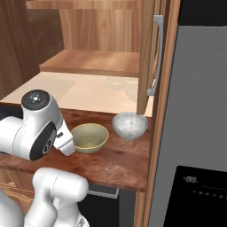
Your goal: Open the cabinet. Pick the bowls from the counter and place them in the cabinet. Then close the cabinet.
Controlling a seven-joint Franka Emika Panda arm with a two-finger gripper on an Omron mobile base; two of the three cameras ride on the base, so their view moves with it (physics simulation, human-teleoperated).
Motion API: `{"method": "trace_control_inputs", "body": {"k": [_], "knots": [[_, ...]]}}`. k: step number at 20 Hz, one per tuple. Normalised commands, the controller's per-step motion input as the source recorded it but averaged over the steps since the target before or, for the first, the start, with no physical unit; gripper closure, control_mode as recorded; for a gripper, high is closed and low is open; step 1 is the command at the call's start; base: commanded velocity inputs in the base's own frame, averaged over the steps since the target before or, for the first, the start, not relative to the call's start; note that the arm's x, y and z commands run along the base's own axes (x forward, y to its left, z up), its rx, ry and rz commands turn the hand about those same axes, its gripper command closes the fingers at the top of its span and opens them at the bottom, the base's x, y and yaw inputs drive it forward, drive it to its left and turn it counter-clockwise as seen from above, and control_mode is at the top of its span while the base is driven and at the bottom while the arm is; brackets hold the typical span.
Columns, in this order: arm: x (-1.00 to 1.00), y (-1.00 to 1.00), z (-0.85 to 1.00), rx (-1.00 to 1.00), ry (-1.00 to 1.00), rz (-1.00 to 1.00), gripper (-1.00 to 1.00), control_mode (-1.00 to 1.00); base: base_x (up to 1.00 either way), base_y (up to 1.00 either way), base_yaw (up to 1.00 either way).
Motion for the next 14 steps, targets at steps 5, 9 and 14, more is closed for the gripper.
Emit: {"method": "trace_control_inputs", "body": {"k": [5,9,14], "knots": [[0.04,-0.08,-0.07,-0.10,-0.02,-0.08,-1.00,-1.00,0.00,0.00,0.00],[0.12,-0.10,-0.01,-0.09,-0.05,0.00,-1.00,-1.00,0.00,0.00,0.00],[0.04,-0.16,-0.05,-0.07,-0.08,0.00,-1.00,-1.00,0.00,0.00,0.00]]}}
